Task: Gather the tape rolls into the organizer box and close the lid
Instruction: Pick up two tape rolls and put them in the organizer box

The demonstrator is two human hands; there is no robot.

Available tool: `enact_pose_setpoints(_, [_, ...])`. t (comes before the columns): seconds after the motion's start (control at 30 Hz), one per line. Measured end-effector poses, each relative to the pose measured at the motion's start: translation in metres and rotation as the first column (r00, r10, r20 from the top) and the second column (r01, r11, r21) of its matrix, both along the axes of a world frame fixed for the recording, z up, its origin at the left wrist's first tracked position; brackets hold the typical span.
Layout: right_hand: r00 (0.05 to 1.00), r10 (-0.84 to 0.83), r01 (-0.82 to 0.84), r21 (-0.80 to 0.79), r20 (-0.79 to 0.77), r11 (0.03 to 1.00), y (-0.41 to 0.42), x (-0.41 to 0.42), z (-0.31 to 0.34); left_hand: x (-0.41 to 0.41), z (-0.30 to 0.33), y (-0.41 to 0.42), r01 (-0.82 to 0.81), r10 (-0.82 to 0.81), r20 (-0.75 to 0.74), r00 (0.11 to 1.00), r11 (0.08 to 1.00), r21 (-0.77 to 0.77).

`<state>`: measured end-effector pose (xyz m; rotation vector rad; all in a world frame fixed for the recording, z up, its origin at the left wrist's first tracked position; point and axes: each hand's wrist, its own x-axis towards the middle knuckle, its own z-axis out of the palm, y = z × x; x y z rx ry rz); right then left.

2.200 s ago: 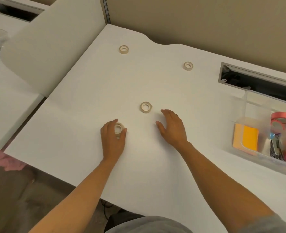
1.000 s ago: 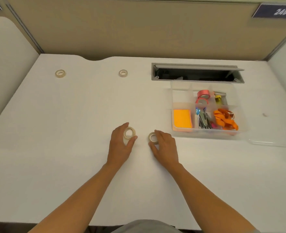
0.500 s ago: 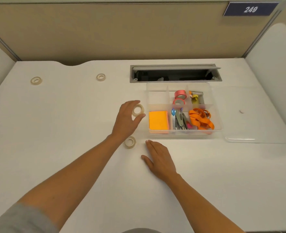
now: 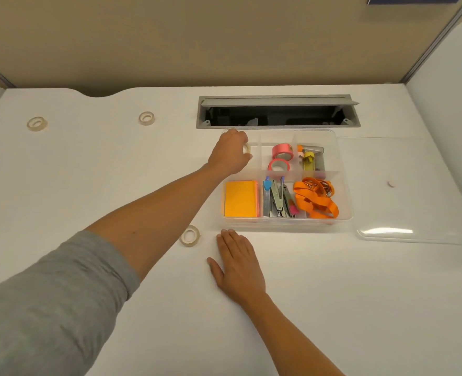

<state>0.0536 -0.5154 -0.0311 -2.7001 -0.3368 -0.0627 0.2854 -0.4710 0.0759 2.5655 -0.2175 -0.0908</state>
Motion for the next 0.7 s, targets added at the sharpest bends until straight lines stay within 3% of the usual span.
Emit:
enact_pose_setpoints(0.23, [1.0,0.007,-0.007,0.007,-0.022,1.0,0.0,0.0,-0.001,0.019,-0.017,-0.025,0.028,-0.009,-0.107,0.994,0.985,0.172])
enact_pose_setpoints(0.47, [0.999,-0.002,0.002,-0.02,-0.039,1.0,0.0,0.002,0.002,0.026,-0.02,-0.029,0.088,-0.028,-0.252,0.967,0.969,0.23])
enact_pose_setpoints(0.7, [0.999,-0.009,0.008,-0.034,-0.036,0.999,0.001,0.0,0.003,0.024,-0.016,-0.024,0.105,-0.041,-0.257,0.966,0.965,0.242])
